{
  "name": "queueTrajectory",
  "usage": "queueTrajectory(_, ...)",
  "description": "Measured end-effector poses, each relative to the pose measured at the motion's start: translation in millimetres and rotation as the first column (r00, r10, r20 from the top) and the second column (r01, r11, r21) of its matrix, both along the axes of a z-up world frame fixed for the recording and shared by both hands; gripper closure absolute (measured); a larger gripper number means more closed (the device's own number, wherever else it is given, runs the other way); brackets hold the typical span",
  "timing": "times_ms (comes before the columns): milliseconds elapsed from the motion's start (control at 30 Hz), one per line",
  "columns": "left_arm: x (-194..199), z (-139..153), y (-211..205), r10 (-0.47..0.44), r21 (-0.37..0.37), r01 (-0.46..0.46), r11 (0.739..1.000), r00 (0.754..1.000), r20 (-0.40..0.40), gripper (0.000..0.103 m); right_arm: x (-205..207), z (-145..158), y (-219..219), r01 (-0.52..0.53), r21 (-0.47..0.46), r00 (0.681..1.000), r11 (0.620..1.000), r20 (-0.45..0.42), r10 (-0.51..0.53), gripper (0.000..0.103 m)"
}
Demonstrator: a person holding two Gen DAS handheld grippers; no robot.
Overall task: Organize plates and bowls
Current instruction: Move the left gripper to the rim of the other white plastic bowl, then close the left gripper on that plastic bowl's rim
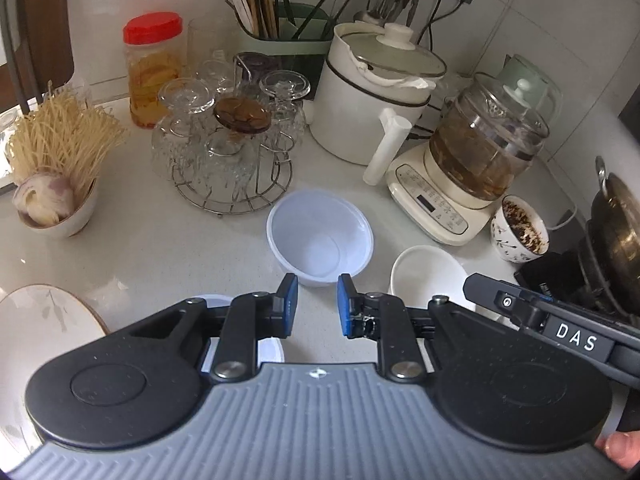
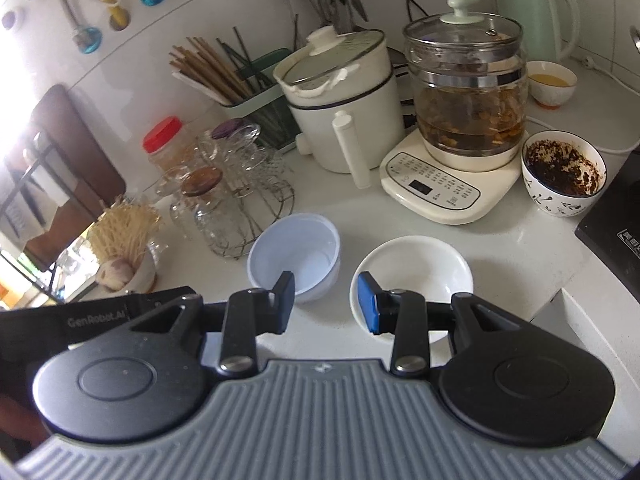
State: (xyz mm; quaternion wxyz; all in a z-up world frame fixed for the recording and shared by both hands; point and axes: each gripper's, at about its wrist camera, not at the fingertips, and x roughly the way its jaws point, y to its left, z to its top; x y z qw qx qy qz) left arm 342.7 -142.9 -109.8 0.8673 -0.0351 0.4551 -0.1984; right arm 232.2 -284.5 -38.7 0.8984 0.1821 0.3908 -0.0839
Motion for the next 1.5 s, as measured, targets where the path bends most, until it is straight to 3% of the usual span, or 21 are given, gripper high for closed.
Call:
queueTrajectory(467,29.0,-12.0,-26.1,-0.025,0.035,0.025,0.999,1.0,0.006,0.079,29.9,-18.2,-17.4,0.065,0.051,0.998,0.997,-0.022,-0.064,0.065)
queueTrajectory(700,57.4,-20.5,-25.6,0.058,0.05,-0.059,0.997,0.998,0.028,0.073,49.4,-22.4,-26.3,0.059,0.024,0.998,0.998,-0.022,-0.058,0.065)
queueTrajectory(967,100.6,-52.6,2.2,0.151,0.04,-0.149,0.988,0.986,-0.067,0.073,76.0,-43.3,-37.9,0.04,0.035,0.998,0.999,-0.055,-0.038,0.065)
queueTrajectory(1067,111.7,-67.9,7.8,0.134,0.067,-0.128,0.989,0.987,-0.089,0.073,91.2,-55.7,-36.5,0.021,0.037,0.997,0.999,-0.079,-0.018,0.065)
queueTrajectory(1333,126.4,-93.2,16.3,0.094,-0.044,-0.103,0.994,0.979,-0.182,0.072,125.8,-80.6,-31.8,-0.037,0.088,0.992,0.995,-0.116,0.047,0.064)
queueTrajectory(1500,130.0,-103.8,10.0,0.078,-0.063,-0.092,0.994,0.976,-0.203,0.072,138.4,-92.8,-31.6,-0.054,0.111,0.987,0.992,-0.142,0.069,0.066)
